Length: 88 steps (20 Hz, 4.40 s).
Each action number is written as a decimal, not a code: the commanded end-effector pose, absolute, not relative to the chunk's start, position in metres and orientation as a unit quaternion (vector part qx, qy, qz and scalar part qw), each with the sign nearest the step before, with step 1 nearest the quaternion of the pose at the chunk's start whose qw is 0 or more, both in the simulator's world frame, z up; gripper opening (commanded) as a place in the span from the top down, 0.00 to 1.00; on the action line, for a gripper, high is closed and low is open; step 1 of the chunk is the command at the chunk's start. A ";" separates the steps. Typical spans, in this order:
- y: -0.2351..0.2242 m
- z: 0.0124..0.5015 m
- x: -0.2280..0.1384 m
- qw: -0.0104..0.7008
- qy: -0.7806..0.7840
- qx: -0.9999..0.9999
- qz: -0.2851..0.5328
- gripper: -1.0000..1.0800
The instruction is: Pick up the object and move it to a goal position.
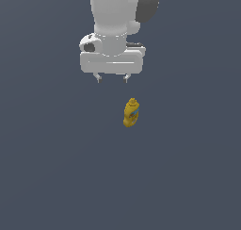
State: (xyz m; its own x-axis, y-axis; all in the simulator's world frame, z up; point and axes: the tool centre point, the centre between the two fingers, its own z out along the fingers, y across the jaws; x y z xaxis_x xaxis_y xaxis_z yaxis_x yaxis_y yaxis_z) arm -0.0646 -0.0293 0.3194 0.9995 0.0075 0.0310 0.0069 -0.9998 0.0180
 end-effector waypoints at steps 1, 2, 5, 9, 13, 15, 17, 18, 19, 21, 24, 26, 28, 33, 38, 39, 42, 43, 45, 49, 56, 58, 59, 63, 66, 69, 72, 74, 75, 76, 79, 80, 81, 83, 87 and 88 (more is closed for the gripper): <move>-0.030 0.319 -0.065 0.010 0.005 1.000 0.016 0.04; -0.030 0.319 -0.065 0.009 0.005 1.000 0.016 0.04; -0.028 0.318 -0.065 0.009 -0.001 1.000 0.016 0.04; -0.025 0.315 -0.065 0.008 -0.016 1.000 0.015 0.04; -0.020 0.309 -0.065 0.008 -0.039 0.999 0.015 0.04; -0.017 0.305 -0.065 0.007 -0.054 0.998 0.014 0.04; -0.013 0.301 -0.066 0.006 -0.071 0.997 0.014 0.04; -0.011 0.299 -0.066 0.006 -0.081 0.997 0.013 0.04; -0.009 0.296 -0.066 0.006 -0.091 0.996 0.013 0.04; -0.004 0.291 -0.067 0.005 -0.112 0.994 0.012 0.04; 0.003 0.284 -0.068 0.004 -0.144 0.990 0.011 0.04; 0.007 0.278 -0.069 0.004 -0.165 0.986 0.010 0.04; 0.012 0.273 -0.070 0.003 -0.187 0.982 0.010 0.04; 0.023 0.261 -0.073 0.002 -0.240 0.971 0.008 0.04; 0.034 0.248 -0.077 0.001 -0.292 0.956 0.005 0.04; 0.037 0.246 -0.078 0.001 -0.302 0.953 0.005 0.04; 0.043 0.239 -0.080 0.000 -0.331 0.944 0.004 0.04; 0.045 0.236 -0.081 0.000 -0.340 0.940 0.003 0.04; 0.048 0.233 -0.082 0.000 -0.355 0.935 0.002 0.04; 0.053 0.227 -0.085 0.000 -0.380 0.925 0.001 0.04; 0.058 0.221 -0.087 0.000 -0.403 0.915 0.000 0.04; 0.059 0.220 -0.087 0.000 -0.406 0.914 0.000 0.04; 0.059 0.220 -0.087 0.000 -0.406 0.914 0.000 0.04; 0.059 0.218 -0.087 0.000 -0.404 0.915 0.000 0.04; 0.059 0.211 -0.088 0.000 -0.404 0.915 0.000 0.04; 0.059 0.198 -0.088 0.000 -0.405 0.914 0.000 0.04; 0.059 0.184 -0.089 0.000 -0.405 0.914 0.000 0.04; 0.059 0.177 -0.088 0.000 -0.405 0.914 0.000 0.04; 0.059 0.175 -0.088 0.000 -0.405 0.914 0.000 0.04; 0.059 0.173 -0.088 0.000 -0.405 0.914 0.000 0.04; 0.059 0.170 -0.088 0.000 -0.406 0.914 0.000 0.04; 0.059 0.170 -0.088 0.000 -0.406 0.914 0.000 1.00; 0.059 0.170 -0.088 0.000 -0.406 0.914 0.000 1.00; 0.059 0.170 -0.088 0.000 -0.406 0.914 0.000 1.00; 0.059 0.170 -0.088 0.000 -0.406 0.914 0.000 1.00; 0.059 0.170 -0.088 0.000 -0.406 0.914 0.000 1.00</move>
State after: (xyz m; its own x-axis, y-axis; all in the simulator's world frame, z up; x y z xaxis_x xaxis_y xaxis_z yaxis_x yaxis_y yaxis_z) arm -0.0876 0.0591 0.1711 0.6707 -0.7417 0.0003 -0.7417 -0.6707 -0.0007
